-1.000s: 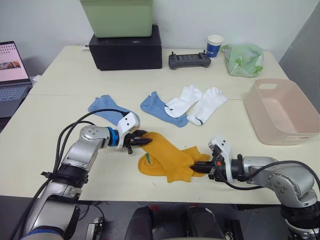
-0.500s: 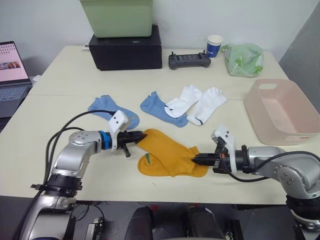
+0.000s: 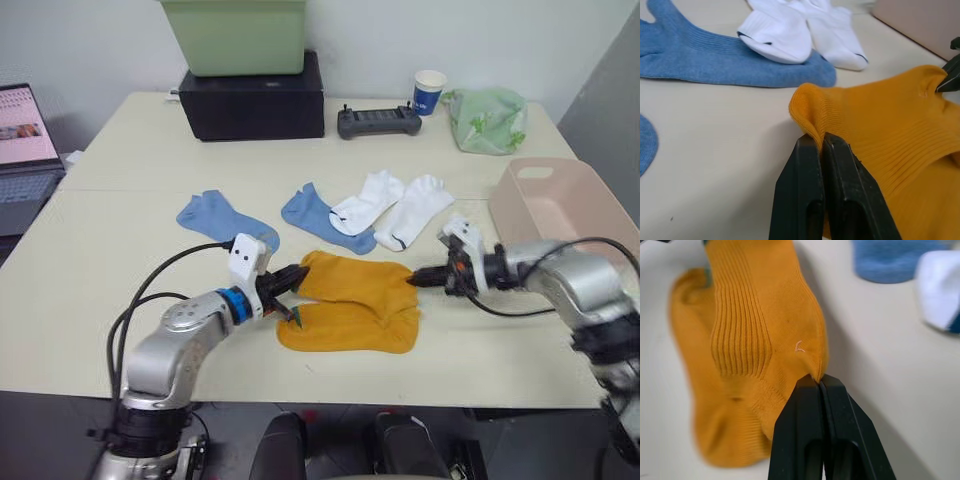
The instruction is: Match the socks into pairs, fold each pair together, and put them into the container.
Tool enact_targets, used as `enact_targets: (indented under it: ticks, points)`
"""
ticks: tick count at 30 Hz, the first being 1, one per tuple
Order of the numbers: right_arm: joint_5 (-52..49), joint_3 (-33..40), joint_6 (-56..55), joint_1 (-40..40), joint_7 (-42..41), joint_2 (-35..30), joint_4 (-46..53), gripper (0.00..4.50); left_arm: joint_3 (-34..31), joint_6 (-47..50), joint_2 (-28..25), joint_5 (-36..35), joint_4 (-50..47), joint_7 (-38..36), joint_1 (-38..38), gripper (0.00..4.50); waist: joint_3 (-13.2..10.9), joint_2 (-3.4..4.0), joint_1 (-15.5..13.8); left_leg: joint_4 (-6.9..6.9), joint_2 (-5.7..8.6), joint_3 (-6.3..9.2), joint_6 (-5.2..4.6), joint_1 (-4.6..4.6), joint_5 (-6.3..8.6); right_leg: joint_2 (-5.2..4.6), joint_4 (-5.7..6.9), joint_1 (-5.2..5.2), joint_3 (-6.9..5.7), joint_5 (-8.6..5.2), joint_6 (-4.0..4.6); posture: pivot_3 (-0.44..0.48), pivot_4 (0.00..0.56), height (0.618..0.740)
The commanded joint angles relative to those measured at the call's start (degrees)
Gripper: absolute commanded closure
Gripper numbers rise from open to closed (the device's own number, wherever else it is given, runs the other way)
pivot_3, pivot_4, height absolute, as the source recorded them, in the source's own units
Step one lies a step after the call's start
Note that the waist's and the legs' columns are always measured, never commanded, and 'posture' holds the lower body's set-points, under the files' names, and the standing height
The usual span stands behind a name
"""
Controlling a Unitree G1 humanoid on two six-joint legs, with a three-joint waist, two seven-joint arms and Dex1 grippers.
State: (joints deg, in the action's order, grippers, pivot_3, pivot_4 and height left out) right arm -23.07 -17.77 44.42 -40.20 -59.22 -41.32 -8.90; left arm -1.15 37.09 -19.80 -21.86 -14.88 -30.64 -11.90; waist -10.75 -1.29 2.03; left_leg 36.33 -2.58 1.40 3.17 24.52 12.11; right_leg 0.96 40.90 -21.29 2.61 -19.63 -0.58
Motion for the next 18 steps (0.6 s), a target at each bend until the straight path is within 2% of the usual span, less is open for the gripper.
enact_targets:
  ticks: [1,4,8,11,14,16,18]
  points:
    - [6.6,-1.8,-8.27,-5.61,-1.96,2.2,-9.99,4.5,1.04,-4.74,1.4,3.55,2.68,3.26,-1.53,4.47,0.0,0.0,-0.12,0.0,-0.01,0.02,0.0,0.02,0.0,0.01,0.01,-0.02,-0.03,0.0,0.0,0.0,0.15,0.74]
    - [9.61,-2.13,-12.0,-8.08,-3.39,4.03,-15.58,4.5,1.35,-5.96,2.32,4.13,4.4,3.82,-2.21,4.47,0.0,0.0,-0.34,-0.01,-0.03,0.04,0.01,0.07,0.0,0.0,-0.03,-0.05,-0.07,0.0,0.0,0.0,0.15,0.74]
    - [11.44,-1.1,-14.86,-8.96,-4.72,5.73,-17.46,4.5,1.79,-7.8,2.8,4.86,5.93,3.96,-2.19,4.47,0.0,0.0,-0.39,0.03,-0.01,0.0,0.09,0.12,-0.05,-0.05,-0.06,-0.05,-0.05,0.0,0.0,0.0,0.15,0.74]
    - [12.62,1.33,-17.17,-8.04,-2.59,4.92,-16.13,3.8,0.47,-8.31,2.35,4.42,6.24,3.88,-2.28,3.72,0.0,0.0,-0.38,0.11,0.0,0.02,0.07,0.12,-0.04,-0.07,0.0,-0.02,-0.05,0.0,0.0,0.0,0.15,0.74]
    - [12.85,4.29,-16.82,-6.05,-0.06,3.73,-12.76,2.74,-0.98,-9.72,0.77,5.13,6.77,3.77,-2.12,2.74,0.0,0.0,-0.39,0.12,0.0,0.03,0.03,0.12,-0.01,-0.07,0.01,-0.03,-0.07,0.0,0.0,0.0,0.15,0.74]
    - [10.96,7.24,-15.5,-2.96,0.07,2.44,-6.27,2.03,-2.35,-11.53,-1.35,5.32,7.35,2.38,-1.94,2.07,0.0,0.0,-0.44,0.11,-0.01,0.05,0.03,0.13,-0.01,-0.06,-0.01,-0.02,-0.09,0.0,0.0,0.0,0.15,0.74]
    - [9.69,9.27,-15.01,0.49,-0.1,1.55,0.61,2.01,-3.33,-13.01,-3.58,4.0,6.99,-0.71,-1.65,1.43,0.0,0.0,-0.42,0.09,-0.03,0.07,0.02,0.16,-0.01,-0.05,-0.01,-0.06,-0.11,0.0,0.0,0.0,0.15,0.74]
